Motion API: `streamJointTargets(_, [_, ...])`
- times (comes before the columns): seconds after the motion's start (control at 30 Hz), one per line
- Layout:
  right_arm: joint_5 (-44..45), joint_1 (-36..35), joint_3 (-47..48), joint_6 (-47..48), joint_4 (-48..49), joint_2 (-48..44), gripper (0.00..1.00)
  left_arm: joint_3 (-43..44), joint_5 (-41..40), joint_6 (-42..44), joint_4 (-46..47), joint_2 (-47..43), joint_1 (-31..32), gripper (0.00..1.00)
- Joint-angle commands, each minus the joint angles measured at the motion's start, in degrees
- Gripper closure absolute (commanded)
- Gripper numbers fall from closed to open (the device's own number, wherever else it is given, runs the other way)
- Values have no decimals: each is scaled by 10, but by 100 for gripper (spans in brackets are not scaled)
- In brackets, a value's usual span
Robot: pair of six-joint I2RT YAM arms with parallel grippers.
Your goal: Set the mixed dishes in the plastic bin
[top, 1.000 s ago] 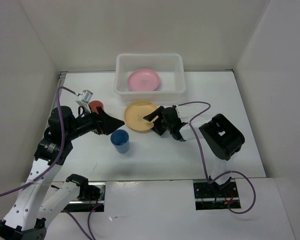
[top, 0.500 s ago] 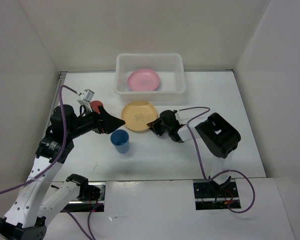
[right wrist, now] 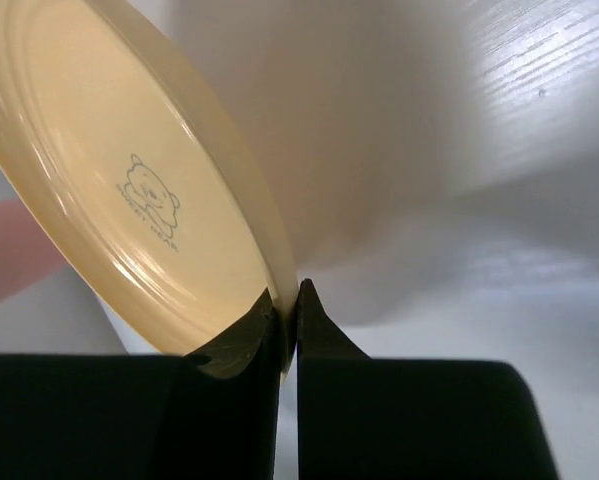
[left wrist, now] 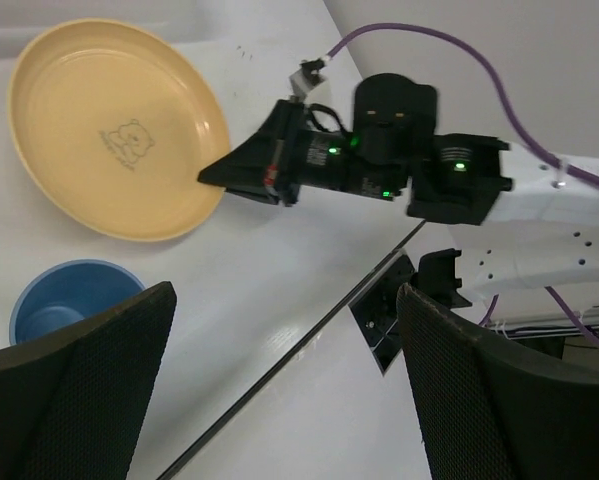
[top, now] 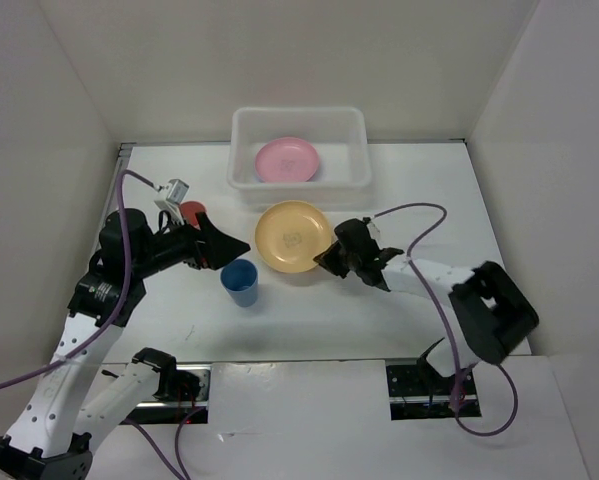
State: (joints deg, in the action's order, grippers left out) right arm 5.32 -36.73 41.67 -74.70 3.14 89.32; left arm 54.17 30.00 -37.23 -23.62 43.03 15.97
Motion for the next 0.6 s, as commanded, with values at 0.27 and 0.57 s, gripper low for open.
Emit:
streamJointTargets(0.27, [-67, 57, 87, 197, -148, -254, 100, 33, 28, 19, 14, 32, 3, 3])
streamJointTargets(0.57, [-270, 194, 409, 283, -140, 66, 100, 66, 27, 30, -6, 59, 3, 3])
